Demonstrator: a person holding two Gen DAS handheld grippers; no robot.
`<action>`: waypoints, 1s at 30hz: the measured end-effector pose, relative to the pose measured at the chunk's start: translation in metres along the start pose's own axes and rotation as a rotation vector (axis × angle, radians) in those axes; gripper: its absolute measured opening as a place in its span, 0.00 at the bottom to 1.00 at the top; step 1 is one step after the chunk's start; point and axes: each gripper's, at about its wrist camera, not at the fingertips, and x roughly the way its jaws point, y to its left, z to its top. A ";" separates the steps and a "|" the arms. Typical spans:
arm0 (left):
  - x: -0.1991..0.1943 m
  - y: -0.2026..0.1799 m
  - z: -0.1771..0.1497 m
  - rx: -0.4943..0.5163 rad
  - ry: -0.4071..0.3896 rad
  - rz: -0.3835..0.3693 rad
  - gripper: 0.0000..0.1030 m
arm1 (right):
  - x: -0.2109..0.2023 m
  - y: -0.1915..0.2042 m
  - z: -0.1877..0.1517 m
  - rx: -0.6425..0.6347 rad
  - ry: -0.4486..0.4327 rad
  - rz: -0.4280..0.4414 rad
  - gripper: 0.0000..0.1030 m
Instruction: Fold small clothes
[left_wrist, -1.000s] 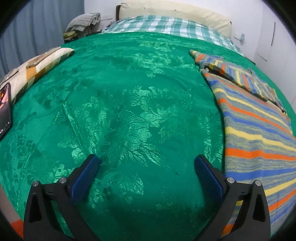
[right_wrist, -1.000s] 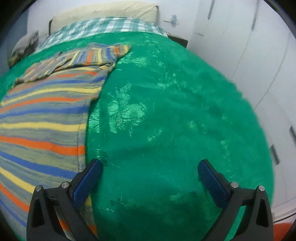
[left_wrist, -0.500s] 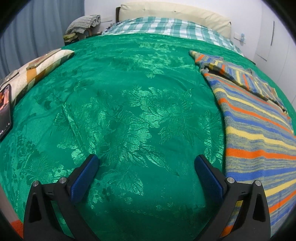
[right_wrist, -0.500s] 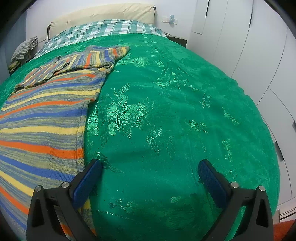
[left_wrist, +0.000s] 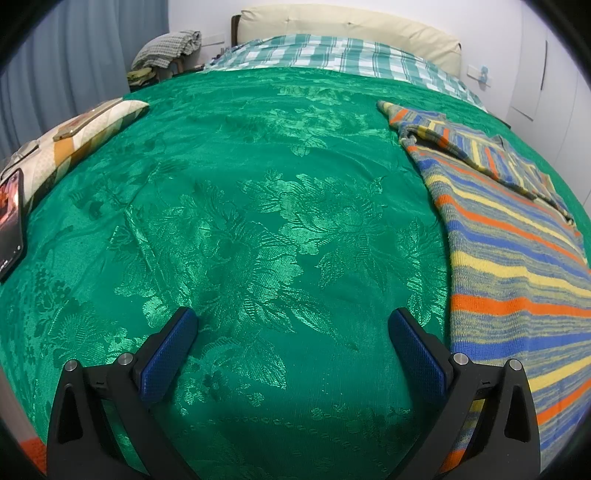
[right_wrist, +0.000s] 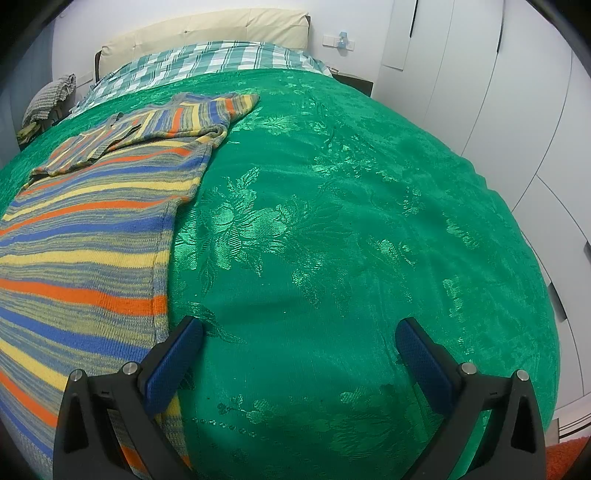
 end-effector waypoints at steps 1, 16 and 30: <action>0.000 0.000 0.000 0.000 0.000 0.000 1.00 | 0.000 0.000 0.000 0.000 0.000 0.000 1.00; 0.000 0.000 0.000 0.001 -0.002 0.001 1.00 | 0.000 -0.001 0.001 -0.004 -0.002 -0.003 1.00; -0.009 0.007 0.008 -0.002 0.069 -0.034 0.98 | -0.006 -0.013 0.009 0.003 0.057 0.060 0.99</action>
